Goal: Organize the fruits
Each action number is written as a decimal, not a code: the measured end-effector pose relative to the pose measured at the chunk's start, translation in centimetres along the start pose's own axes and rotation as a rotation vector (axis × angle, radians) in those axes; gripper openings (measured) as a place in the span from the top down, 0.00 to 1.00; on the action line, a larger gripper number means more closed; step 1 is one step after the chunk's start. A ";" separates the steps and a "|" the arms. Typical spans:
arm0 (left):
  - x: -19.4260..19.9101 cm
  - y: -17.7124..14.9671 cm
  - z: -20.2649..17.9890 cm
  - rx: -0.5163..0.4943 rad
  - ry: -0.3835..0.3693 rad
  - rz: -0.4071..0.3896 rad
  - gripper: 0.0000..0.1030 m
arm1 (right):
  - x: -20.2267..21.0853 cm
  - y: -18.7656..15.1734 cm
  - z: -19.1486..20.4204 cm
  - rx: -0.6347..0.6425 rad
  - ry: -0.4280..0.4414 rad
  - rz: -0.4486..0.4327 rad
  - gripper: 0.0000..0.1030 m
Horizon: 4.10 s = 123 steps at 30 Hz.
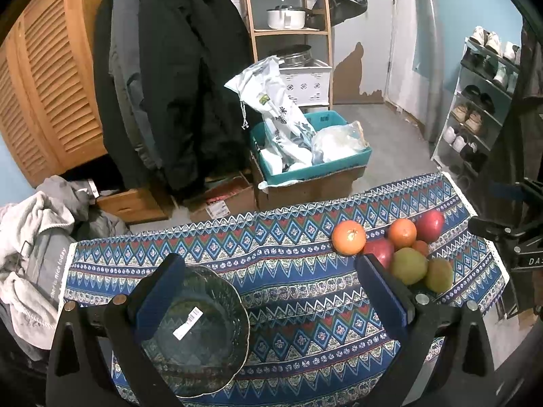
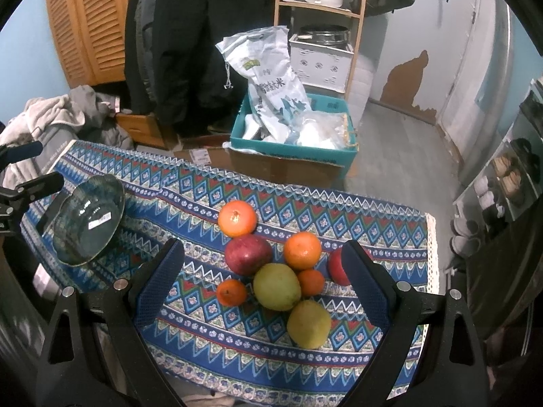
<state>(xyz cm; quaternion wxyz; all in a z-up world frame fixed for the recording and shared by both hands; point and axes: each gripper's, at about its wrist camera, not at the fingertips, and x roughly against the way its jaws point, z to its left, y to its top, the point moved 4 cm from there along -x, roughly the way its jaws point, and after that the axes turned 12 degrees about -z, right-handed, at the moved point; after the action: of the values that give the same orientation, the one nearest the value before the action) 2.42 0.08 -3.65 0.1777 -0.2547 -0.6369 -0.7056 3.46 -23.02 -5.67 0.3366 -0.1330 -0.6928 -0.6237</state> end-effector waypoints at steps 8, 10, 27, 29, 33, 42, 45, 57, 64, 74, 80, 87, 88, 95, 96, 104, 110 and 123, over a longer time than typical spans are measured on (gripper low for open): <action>-0.2 -0.1 0.1 0.007 -0.005 0.009 0.01 | 0.1 0.2 -0.1 0.009 -0.010 -0.006 0.10; -0.2 -0.2 0.1 0.007 -0.006 0.011 0.01 | 0.1 0.2 -0.1 0.008 -0.010 -0.009 0.10; -0.4 -0.3 0.4 -0.002 -0.005 0.021 0.01 | 0.5 0.7 -0.4 0.013 -0.030 -0.048 0.10; -0.4 -0.3 0.4 -0.001 -0.007 0.022 0.01 | 0.4 0.6 -0.5 0.007 -0.030 -0.046 0.10; -0.7 -0.5 0.3 -0.001 -0.012 0.029 0.01 | 0.4 0.5 -0.7 0.002 -0.030 -0.042 0.10; -1.1 -0.8 0.2 0.000 -0.025 0.041 0.01 | 0.5 0.4 -0.7 -0.012 -0.009 -0.027 0.10; -1.1 -0.8 -0.1 -0.002 -0.038 0.044 0.01 | 0.5 0.3 -0.8 -0.009 -0.011 -0.023 0.10; -2.0 -0.9 -1.3 -0.051 -0.026 0.061 0.01 | 0.6 -0.2 -2.0 -0.024 -0.017 -0.012 0.10; -3.1 -1.5 -2.2 -0.040 -0.108 0.092 0.01 | 0.0 -1.1 -4.1 -0.058 -0.057 0.015 0.10; -5.0 -2.4 -5.4 -0.124 -0.131 0.141 0.01 | -1.3 -3.3 -6.3 -0.063 -0.081 0.074 0.10; -6.4 -3.4 -7.5 -0.150 -0.182 0.177 0.01 | -2.7 -4.9 -7.1 -0.055 -0.084 0.125 0.10; -8.0 -4.2 -10.1 -0.178 -0.218 0.219 0.01 | -4.6 -7.2 -7.9 -0.034 -0.093 0.193 0.10; -8.3 -4.3 -10.4 -0.178 -0.218 0.228 0.01 | -4.9 -7.5 -8.0 -0.035 -0.089 0.205 0.10; -10.7 -5.8 -13.2 -0.180 -0.236 0.286 0.01 | -7.2 -9.7 -7.9 -0.019 -0.066 0.272 0.12; -10.9 -6.0 -13.5 -0.188 -0.234 0.289 0.01 | -7.5 -10.2 -7.9 -0.016 -0.066 0.283 0.12; -13.4 -8.3 -15.0 -0.203 -0.233 0.350 0.01 | -9.6 -14.1 -8.5 -0.037 -0.028 0.375 0.18; -15.1 -9.9 -15.8 -0.217 -0.230 0.393 0.01 | -10.9 -15.5 -8.4 -0.030 -0.004 0.417 0.18; -18.4 -12.5 -17.9 -0.242 -0.242 0.465 0.01 | -13.6 -16.8 -7.4 -0.018 0.031 0.459 0.24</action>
<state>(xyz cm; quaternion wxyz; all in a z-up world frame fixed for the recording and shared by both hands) 7.71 -17.45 -25.58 0.2258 -0.4955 -0.4891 -0.6814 5.54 -30.01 -27.28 0.4791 -0.2806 -0.6335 -0.5389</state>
